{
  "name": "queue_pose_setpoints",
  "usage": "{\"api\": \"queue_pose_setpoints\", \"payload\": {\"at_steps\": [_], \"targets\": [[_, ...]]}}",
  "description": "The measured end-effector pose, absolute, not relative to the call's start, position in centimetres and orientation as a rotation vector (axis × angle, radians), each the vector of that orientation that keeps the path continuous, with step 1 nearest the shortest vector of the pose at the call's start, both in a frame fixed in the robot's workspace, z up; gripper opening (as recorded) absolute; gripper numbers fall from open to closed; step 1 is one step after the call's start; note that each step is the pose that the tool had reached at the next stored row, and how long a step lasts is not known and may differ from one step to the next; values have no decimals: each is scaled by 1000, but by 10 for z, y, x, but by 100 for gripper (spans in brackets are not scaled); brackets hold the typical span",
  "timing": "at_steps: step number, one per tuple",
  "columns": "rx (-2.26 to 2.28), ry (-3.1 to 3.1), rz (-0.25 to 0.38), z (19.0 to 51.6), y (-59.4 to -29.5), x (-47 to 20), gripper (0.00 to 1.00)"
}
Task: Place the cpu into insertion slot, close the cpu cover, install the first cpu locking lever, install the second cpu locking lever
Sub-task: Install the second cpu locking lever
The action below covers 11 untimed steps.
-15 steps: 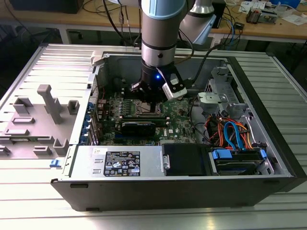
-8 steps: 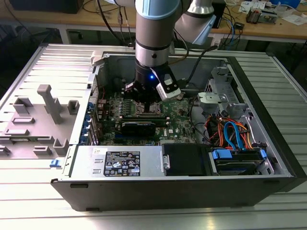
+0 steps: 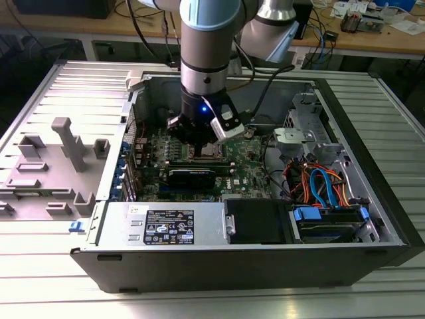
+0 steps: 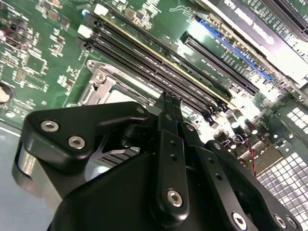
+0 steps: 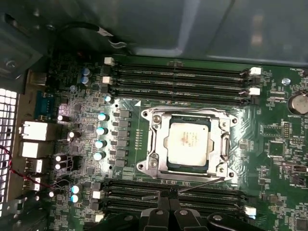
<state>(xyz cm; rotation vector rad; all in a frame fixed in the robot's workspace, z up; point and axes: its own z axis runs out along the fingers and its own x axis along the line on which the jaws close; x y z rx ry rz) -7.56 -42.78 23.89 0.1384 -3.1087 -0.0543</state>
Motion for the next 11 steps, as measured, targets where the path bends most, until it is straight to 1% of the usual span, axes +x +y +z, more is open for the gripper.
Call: {"api": "queue_pose_setpoints", "payload": {"at_steps": [11], "targets": [[198,-3104,-61,231,-428,-85,11]]}}
